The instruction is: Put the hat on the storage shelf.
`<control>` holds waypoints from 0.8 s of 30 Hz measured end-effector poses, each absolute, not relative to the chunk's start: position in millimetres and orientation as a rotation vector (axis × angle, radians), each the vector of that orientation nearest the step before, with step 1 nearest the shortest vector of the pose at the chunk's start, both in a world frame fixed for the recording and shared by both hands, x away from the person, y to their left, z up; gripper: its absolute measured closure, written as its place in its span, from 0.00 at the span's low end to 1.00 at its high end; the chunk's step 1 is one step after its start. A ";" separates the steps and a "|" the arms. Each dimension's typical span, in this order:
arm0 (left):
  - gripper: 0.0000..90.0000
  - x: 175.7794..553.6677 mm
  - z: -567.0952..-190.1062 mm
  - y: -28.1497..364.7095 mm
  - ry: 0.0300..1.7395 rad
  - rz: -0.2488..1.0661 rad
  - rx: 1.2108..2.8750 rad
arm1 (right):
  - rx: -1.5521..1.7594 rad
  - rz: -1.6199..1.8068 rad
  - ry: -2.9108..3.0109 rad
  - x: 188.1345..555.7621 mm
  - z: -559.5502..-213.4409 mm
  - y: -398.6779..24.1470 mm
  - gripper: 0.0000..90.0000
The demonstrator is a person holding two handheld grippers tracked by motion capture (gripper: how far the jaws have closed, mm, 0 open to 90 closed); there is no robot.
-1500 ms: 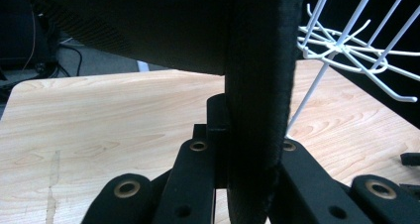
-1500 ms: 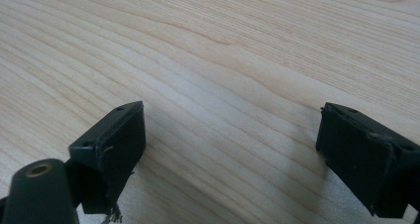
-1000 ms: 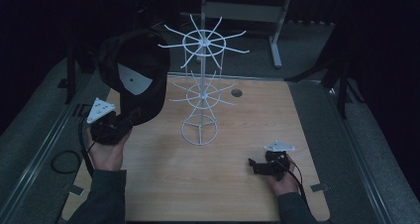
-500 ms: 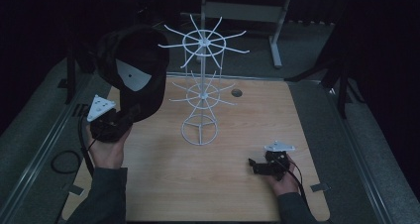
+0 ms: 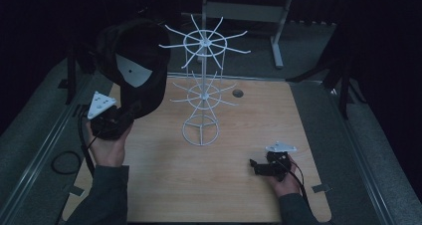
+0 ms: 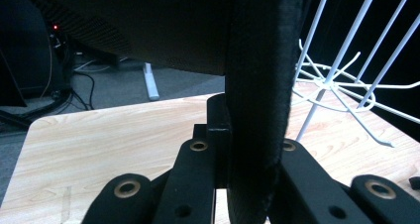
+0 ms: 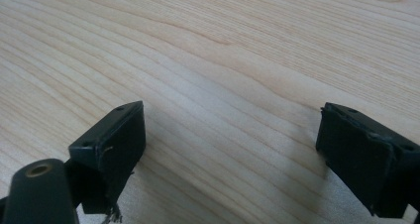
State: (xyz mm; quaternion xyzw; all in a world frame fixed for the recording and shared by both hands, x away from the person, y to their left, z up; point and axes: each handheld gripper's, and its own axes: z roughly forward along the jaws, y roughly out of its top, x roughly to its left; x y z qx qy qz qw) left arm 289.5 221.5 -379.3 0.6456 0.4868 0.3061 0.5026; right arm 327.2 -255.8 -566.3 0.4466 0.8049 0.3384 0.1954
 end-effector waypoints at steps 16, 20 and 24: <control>0.96 292.8 -375.9 215.7 1.174 0.774 1.565 | 1.253 0.950 2.255 327.9 -566.3 -255.4 0.13; 0.96 293.1 -373.9 213.7 1.170 0.792 1.565 | 1.255 0.951 2.254 327.8 -566.3 -255.3 0.13; 0.96 292.8 -371.9 211.3 1.163 0.801 1.567 | 1.255 0.951 2.254 327.9 -566.3 -255.3 0.13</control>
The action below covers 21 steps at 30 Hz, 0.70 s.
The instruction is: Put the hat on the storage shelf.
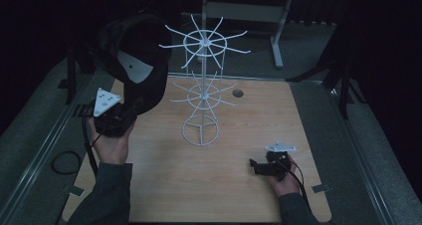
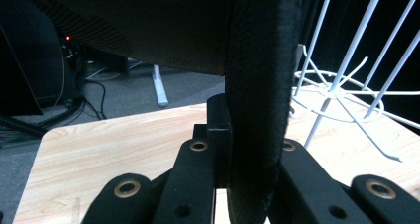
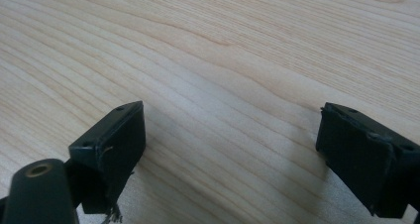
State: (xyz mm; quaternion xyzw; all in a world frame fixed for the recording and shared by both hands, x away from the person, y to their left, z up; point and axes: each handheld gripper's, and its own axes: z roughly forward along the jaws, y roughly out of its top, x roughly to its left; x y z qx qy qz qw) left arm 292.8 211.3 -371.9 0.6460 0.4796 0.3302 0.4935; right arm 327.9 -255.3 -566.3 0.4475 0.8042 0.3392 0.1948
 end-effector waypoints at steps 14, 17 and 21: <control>0.96 294.5 -373.4 203.3 1.140 0.809 1.585 | 1.253 0.950 2.255 327.8 -566.3 -255.3 0.13; 0.96 294.9 -374.4 201.0 1.135 0.808 1.591 | 1.254 0.951 2.254 327.8 -566.3 -255.3 0.13; 0.96 296.0 -375.2 198.9 1.134 0.809 1.597 | 1.253 0.950 2.255 327.8 -566.3 -255.3 0.13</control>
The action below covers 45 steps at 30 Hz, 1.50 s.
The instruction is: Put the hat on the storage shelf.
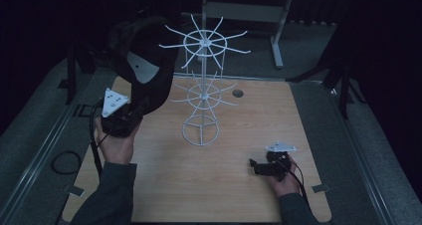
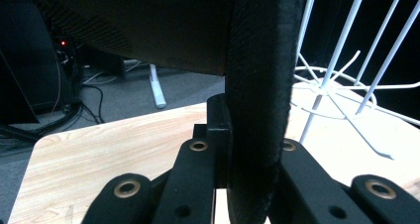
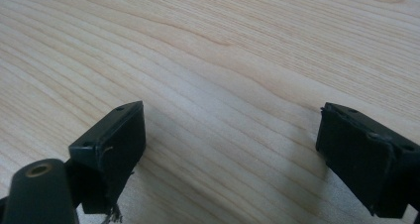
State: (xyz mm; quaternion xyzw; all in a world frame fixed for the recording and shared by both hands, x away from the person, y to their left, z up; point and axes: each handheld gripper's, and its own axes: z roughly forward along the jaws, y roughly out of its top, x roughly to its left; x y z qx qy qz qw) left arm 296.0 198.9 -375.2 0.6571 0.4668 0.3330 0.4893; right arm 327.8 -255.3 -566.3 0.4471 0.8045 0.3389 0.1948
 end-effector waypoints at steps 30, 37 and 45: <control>0.96 293.4 -390.5 186.9 1.100 0.797 1.663 | 1.255 0.949 2.255 327.8 -566.2 -255.3 0.13; 0.96 293.5 -398.6 186.5 1.107 0.776 1.665 | 1.255 0.949 2.256 327.8 -566.2 -255.3 0.13; 0.96 293.8 -405.2 185.1 1.108 0.760 1.680 | 1.254 0.949 2.255 327.8 -566.3 -255.3 0.13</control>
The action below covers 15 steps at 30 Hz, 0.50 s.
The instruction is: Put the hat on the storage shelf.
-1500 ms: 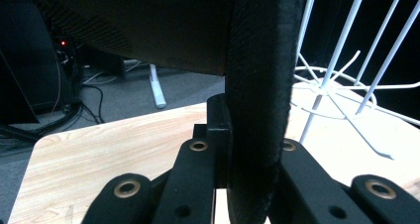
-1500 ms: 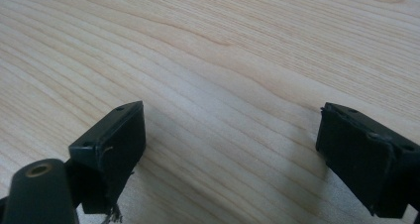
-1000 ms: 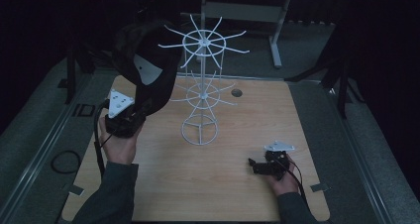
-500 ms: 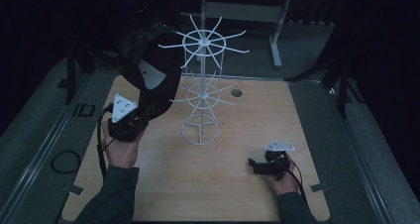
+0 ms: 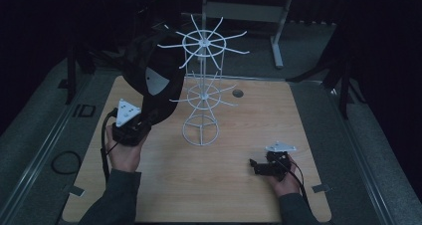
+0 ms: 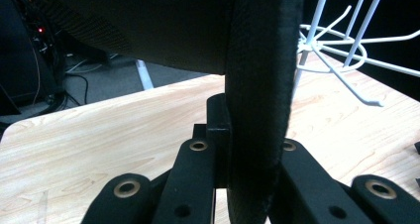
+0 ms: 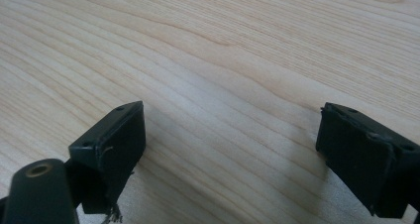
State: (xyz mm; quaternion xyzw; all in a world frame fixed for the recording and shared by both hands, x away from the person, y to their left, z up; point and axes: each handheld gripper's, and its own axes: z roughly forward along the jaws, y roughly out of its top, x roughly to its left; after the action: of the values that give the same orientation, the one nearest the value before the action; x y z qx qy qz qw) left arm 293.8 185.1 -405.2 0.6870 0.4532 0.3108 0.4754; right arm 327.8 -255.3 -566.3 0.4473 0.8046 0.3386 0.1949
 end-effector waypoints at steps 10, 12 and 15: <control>0.96 294.0 -409.3 188.3 1.116 0.733 1.683 | 1.255 0.949 2.254 327.8 -566.3 -255.3 0.13; 0.95 293.8 -409.1 189.0 1.113 0.732 1.690 | 1.255 0.949 2.254 327.8 -566.3 -255.3 0.13; 0.87 293.8 -409.8 189.2 1.113 0.731 1.695 | 1.254 0.949 2.255 327.8 -566.2 -255.3 0.13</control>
State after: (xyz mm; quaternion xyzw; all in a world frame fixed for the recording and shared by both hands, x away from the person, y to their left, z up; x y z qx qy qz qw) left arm 293.8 189.2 -409.8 0.6926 0.4549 0.2987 0.4735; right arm 327.8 -255.3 -566.2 0.4475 0.8045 0.3386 0.1948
